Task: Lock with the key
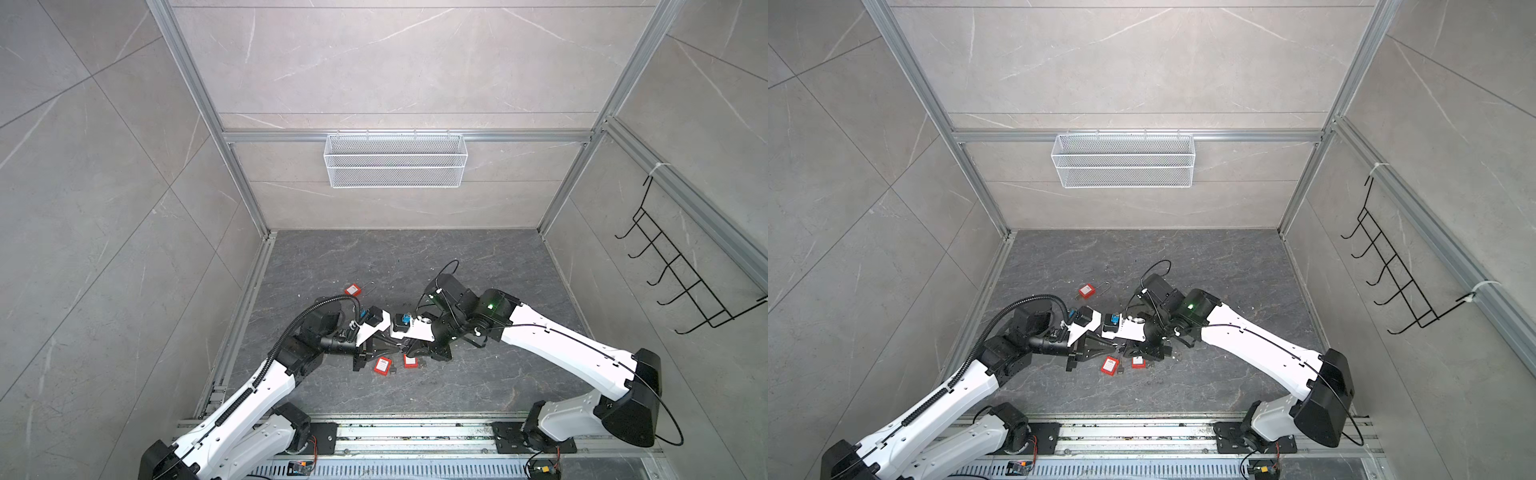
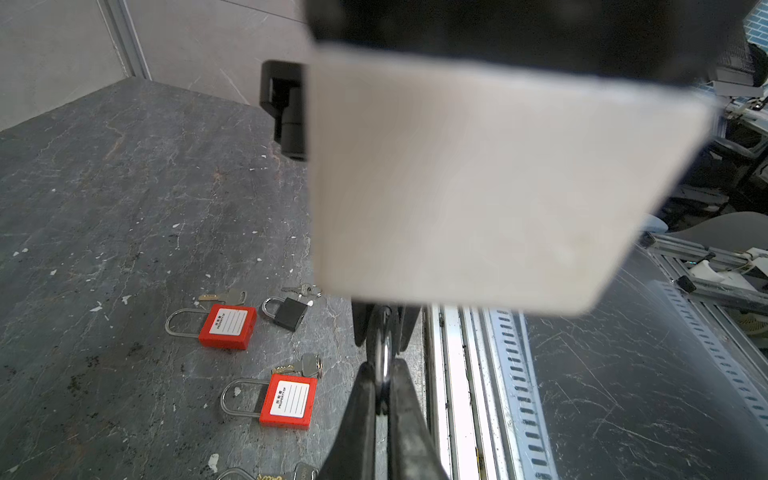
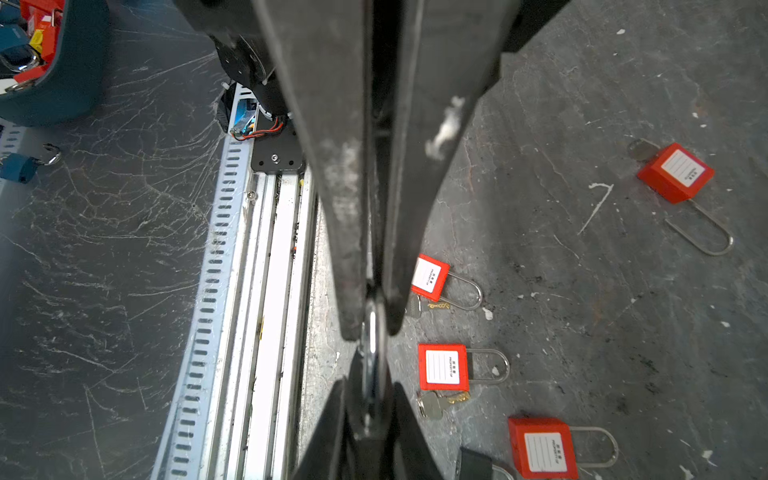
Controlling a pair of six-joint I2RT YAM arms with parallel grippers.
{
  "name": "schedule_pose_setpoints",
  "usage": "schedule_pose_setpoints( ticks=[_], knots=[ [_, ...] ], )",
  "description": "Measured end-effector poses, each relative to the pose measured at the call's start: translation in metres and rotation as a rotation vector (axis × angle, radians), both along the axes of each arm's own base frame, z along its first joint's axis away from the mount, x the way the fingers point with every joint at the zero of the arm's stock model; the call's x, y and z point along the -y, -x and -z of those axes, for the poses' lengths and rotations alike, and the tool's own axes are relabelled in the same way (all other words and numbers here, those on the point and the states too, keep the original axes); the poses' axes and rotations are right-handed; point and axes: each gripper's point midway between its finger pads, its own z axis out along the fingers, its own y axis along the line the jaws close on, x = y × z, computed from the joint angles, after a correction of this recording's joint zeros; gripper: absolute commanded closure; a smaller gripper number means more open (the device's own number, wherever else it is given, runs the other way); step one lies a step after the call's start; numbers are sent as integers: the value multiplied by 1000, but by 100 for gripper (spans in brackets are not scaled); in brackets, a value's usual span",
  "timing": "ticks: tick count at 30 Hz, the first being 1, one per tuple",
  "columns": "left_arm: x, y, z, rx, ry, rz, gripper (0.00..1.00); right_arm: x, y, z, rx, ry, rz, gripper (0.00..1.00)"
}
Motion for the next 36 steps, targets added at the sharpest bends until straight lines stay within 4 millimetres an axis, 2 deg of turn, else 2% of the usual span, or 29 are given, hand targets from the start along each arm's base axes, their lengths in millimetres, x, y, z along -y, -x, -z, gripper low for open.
schedule_pose_setpoints(
  ticks=[8,36],
  knots=[
    [6,6,1,28,-11,13,100,2,6,0,-34,1,-11,100],
    [25,-4,18,18,59,-55,100,13,-7,7,30,38,31,100]
  ],
)
